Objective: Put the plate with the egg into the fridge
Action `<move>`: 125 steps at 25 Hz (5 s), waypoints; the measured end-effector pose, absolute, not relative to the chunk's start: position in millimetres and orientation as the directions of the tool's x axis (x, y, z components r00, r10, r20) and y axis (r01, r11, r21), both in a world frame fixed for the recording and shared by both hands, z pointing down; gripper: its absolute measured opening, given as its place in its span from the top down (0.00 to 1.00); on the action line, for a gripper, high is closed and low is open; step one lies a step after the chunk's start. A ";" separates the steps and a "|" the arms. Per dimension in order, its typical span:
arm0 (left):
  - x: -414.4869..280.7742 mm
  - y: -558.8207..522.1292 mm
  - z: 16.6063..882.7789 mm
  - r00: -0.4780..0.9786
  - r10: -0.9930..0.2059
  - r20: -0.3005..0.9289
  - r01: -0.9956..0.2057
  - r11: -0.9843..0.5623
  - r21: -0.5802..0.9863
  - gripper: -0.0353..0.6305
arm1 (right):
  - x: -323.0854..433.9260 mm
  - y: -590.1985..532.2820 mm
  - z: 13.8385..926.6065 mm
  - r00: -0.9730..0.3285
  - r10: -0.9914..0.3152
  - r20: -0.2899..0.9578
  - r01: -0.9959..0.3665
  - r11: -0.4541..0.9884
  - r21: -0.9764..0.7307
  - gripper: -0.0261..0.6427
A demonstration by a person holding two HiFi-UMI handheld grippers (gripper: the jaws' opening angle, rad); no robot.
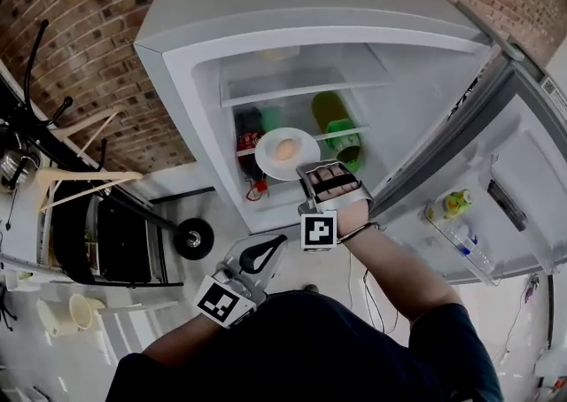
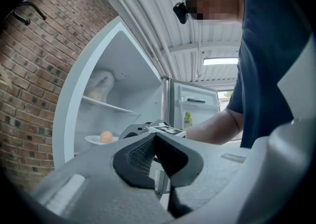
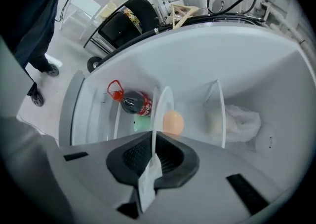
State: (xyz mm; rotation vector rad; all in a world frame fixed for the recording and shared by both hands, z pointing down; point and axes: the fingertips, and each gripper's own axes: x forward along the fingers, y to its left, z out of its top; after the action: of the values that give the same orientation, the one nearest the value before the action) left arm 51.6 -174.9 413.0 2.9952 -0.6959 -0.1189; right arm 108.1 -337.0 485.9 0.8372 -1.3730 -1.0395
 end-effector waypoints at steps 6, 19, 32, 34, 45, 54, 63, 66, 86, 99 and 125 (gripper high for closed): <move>38.5 -185.0 412.3 0.872 -0.485 -0.067 -0.480 -0.874 0.078 0.95 | 89.3 -377.9 497.0 -0.084 -0.924 0.373 0.145 0.359 0.922 0.93; 19.2 -192.0 418.7 0.843 -0.536 -0.054 -0.529 -0.842 0.102 0.95 | 78.6 -420.3 525.2 -0.064 -0.869 0.490 0.164 0.475 0.864 0.93; 11.0 -187.9 422.2 0.833 -0.551 -0.042 -0.544 -0.831 0.111 0.95 | 72.2 -427.0 536.9 -0.078 -0.760 0.646 0.144 0.632 0.761 0.90; 10.9 -186.5 422.7 0.834 -0.550 -0.040 -0.543 -0.832 0.111 0.95 | 69.8 -430.0 536.4 -0.079 -0.738 0.670 0.125 0.660 0.741 0.90; 5.8 -181.9 422.0 0.831 -0.555 -0.035 -0.548 -0.829 0.112 0.95 | 64.3 -443.7 545.2 -0.035 -0.678 0.735 0.153 0.723 0.674 0.85; 3.7 -179.2 420.3 0.832 -0.554 -0.036 -0.548 -0.830 0.105 0.95 | 67.0 -442.4 544.8 -0.026 -0.663 0.748 0.150 0.737 0.659 0.84; -6.0 -175.4 421.3 0.827 -0.561 -0.041 -0.555 -0.825 0.108 0.95 | 76.9 -441.2 561.0 0.004 -0.640 0.768 0.140 0.761 0.633 0.71; -6.2 -176.0 419.2 0.834 -0.551 -0.045 -0.544 -0.832 0.105 0.95 | 81.8 -434.8 549.8 -0.020 -0.695 0.718 0.106 0.713 0.693 0.67; 9.8 -161.6 407.7 0.897 -0.440 -0.048 -0.434 -0.896 0.093 0.95 | 62.2 -247.7 477.2 -0.299 -0.811 0.503 -0.482 0.583 0.654 0.71; 26.2 -154.3 406.3 0.910 -0.411 -0.045 -0.408 -0.910 0.071 0.95 | 47.9 -168.3 445.7 -0.626 -0.756 0.191 -0.773 0.634 -0.019 0.94; 39.5 -146.7 409.2 0.918 -0.394 -0.040 -0.391 -0.919 0.056 0.95 | 65.4 -157.9 445.1 -0.618 -0.775 0.130 -0.786 0.614 -0.073 0.95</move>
State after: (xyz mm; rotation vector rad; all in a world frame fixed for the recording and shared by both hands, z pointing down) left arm 39.5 -146.7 409.2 3.0306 -0.6203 -0.0777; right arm 65.4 -157.9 445.1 1.3306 -2.7451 0.1868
